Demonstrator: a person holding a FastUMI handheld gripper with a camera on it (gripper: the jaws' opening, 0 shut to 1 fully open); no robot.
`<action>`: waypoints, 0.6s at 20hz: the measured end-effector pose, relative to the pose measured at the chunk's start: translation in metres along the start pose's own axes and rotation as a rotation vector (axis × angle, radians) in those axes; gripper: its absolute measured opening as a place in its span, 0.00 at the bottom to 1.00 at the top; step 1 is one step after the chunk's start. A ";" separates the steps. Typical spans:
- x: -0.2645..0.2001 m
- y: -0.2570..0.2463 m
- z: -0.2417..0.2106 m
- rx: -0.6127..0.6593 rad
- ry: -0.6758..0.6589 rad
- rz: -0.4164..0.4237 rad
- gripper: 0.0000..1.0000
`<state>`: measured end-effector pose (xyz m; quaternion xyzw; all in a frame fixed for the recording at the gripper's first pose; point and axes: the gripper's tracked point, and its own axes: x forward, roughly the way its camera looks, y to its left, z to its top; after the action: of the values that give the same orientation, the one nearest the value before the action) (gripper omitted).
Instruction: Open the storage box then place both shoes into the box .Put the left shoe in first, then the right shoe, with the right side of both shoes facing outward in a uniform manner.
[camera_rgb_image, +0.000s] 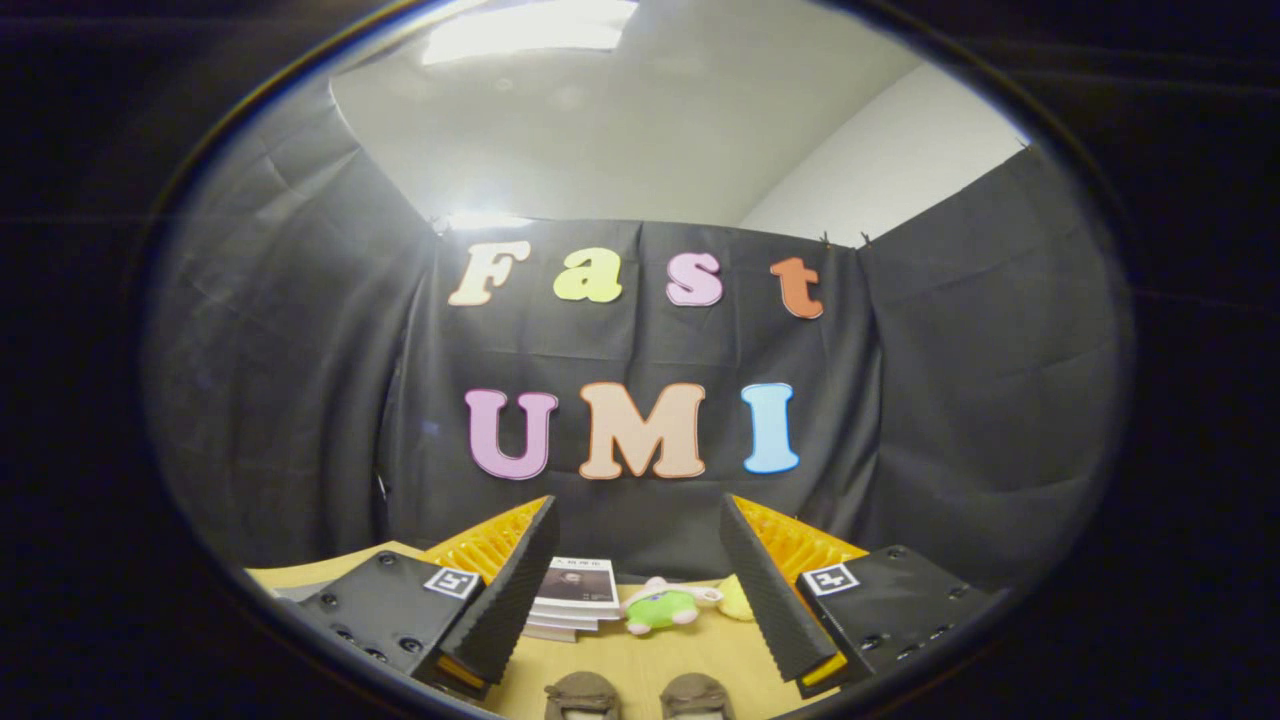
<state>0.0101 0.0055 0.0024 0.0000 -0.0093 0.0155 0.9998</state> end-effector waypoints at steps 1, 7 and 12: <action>0.000 -0.001 -0.001 -0.004 -0.001 -0.001 1.00; 0.000 0.002 -0.004 0.002 -0.003 0.013 1.00; -0.003 0.003 -0.007 0.018 0.005 0.025 1.00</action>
<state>0.0072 0.0088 -0.0043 0.0086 -0.0069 0.0279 0.9995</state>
